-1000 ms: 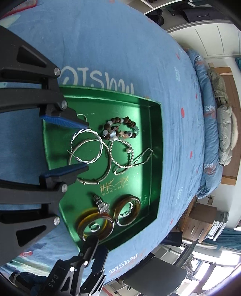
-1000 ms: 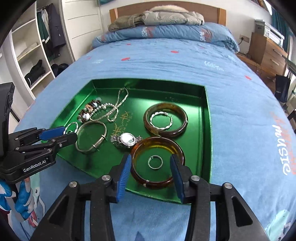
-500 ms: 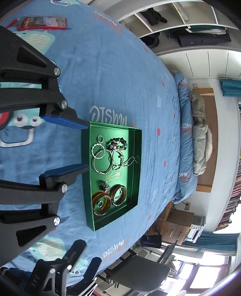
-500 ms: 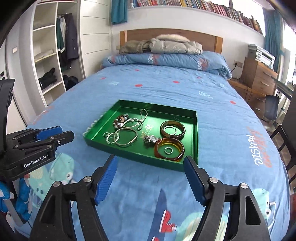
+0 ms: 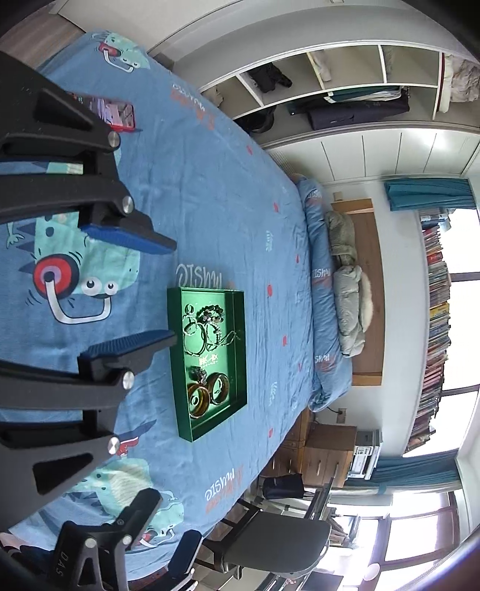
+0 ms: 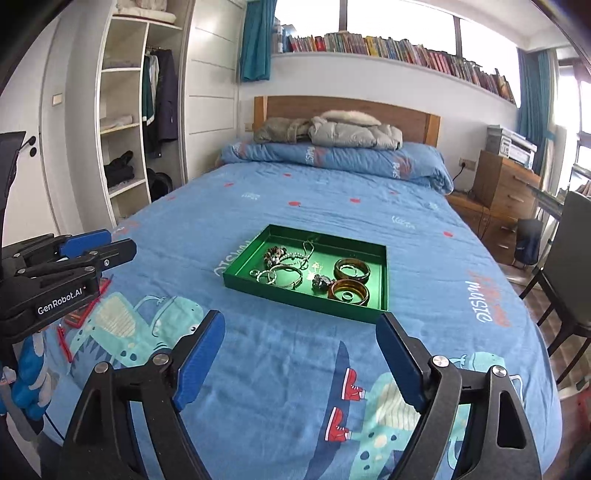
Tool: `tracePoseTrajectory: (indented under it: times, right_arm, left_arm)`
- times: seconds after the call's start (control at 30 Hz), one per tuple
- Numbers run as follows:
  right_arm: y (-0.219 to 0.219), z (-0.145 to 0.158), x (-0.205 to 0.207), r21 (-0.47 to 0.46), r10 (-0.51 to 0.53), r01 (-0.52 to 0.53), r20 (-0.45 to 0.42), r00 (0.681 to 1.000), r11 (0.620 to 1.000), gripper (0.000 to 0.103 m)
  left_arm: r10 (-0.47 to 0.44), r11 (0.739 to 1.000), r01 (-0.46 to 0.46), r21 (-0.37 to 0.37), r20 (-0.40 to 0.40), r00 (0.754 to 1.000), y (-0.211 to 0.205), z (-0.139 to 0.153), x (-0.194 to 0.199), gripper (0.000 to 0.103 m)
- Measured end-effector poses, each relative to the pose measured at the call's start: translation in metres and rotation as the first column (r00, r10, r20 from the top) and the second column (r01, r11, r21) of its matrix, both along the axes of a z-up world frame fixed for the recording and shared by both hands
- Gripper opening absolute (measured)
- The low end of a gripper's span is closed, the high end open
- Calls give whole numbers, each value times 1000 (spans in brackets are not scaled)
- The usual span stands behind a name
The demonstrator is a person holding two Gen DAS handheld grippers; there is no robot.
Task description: Organize jewelry
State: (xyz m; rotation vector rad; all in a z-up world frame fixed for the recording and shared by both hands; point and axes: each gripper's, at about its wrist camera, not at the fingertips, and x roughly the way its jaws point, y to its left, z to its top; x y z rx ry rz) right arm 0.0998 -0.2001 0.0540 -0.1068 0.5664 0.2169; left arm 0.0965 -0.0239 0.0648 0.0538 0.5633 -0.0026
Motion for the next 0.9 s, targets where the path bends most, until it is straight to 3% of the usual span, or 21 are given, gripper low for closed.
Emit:
tracePoseTrajectory:
  times: [0.13,0.43,0.9]
  right_arm:
    - [-7,11,-19,18,-22,22,35,999,1000,90]
    - [-23,19,-53,29,-59,56,81,995,998,103]
    - [-38,11,-81,26,-108,106,93,990,994,103]
  left_arm:
    - [15,1000,-17,21,68,998,1,13,-28,53]
    - [14,1000,-16,14,124,992,2,27,-67,58]
    - [1,1000,0,-3,167,986,-4,31,-89,62]
